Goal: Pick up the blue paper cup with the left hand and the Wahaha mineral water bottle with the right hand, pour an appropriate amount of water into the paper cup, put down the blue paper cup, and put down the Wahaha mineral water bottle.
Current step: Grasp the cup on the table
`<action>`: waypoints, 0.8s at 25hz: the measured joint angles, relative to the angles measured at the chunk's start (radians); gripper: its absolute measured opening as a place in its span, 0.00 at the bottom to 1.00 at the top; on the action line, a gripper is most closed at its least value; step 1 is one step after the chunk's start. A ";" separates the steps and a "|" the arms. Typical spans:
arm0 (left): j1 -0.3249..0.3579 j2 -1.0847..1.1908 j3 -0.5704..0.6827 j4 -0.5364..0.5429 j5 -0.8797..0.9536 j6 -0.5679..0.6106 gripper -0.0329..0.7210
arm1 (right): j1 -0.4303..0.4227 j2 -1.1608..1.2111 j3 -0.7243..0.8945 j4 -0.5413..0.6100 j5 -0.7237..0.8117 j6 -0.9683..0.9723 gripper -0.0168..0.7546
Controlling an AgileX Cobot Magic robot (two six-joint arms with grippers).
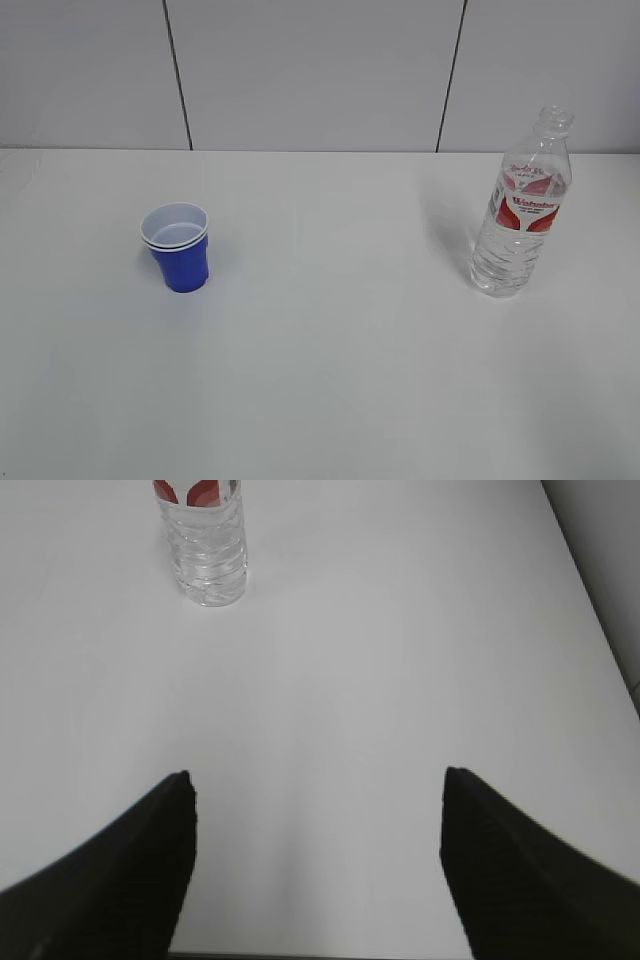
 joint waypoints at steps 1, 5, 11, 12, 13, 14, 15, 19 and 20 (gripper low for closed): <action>0.000 0.000 0.000 0.000 0.000 0.000 0.36 | 0.000 0.000 0.000 0.000 0.000 0.000 0.76; 0.000 0.000 0.000 0.000 0.000 0.000 0.36 | 0.000 0.000 0.000 0.000 0.000 0.000 0.76; 0.000 0.000 0.000 0.000 0.000 0.000 0.36 | 0.000 0.000 0.000 0.000 0.000 0.000 0.76; 0.000 0.000 0.000 0.000 0.000 0.000 0.37 | 0.000 0.000 0.000 0.000 0.000 0.000 0.76; 0.000 0.000 0.000 0.000 0.000 0.000 0.38 | 0.000 0.000 0.000 0.000 0.000 0.000 0.76; 0.000 0.000 0.000 0.000 0.000 0.000 0.40 | 0.000 0.000 0.000 0.000 0.000 0.000 0.76; 0.000 0.000 0.000 0.000 0.000 0.000 0.43 | 0.000 0.000 0.000 0.000 0.000 0.000 0.76; 0.000 0.000 0.000 0.000 0.000 0.000 0.62 | 0.000 0.000 0.000 0.000 0.000 0.000 0.76; 0.000 0.000 0.000 0.000 0.000 0.000 0.67 | 0.000 0.000 0.000 0.000 0.000 0.000 0.76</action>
